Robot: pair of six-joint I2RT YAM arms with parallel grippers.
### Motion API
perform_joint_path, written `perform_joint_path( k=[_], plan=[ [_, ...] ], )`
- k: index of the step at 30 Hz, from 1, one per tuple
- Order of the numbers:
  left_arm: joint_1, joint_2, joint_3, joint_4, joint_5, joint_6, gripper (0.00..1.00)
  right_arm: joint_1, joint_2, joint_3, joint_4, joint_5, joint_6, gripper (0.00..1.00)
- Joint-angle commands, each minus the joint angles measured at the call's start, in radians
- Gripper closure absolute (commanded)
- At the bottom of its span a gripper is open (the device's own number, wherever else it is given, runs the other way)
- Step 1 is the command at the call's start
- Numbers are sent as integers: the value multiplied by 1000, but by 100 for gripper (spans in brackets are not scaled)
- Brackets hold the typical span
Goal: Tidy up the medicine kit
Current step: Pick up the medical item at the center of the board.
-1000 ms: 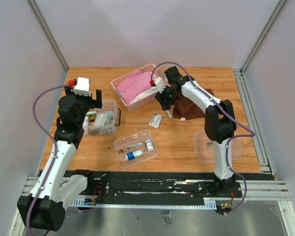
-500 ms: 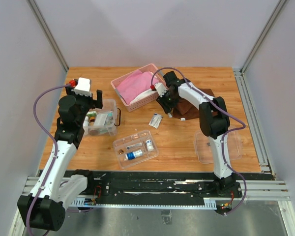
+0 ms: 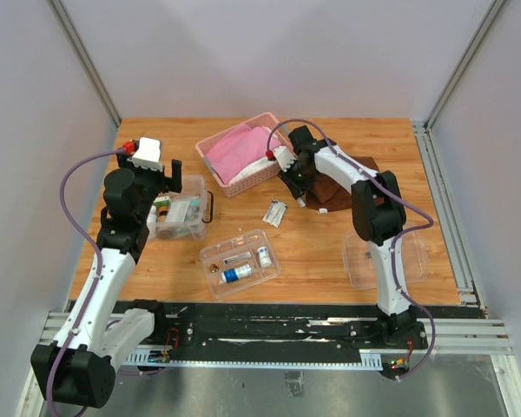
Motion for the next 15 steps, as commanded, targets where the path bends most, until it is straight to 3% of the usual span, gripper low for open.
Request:
perform_joint_path(
  k=[1, 8, 15],
  plan=[
    [9, -1, -10, 36, 6, 14, 1, -13, 30, 7, -27, -1, 3, 73],
    [9, -3, -12, 37, 9, 15, 1, -14, 38, 3, -40, -23, 0, 75],
    [9, -1, -13, 37, 8, 15, 1, -15, -18, 14, -49, -63, 1, 88]
  ],
)
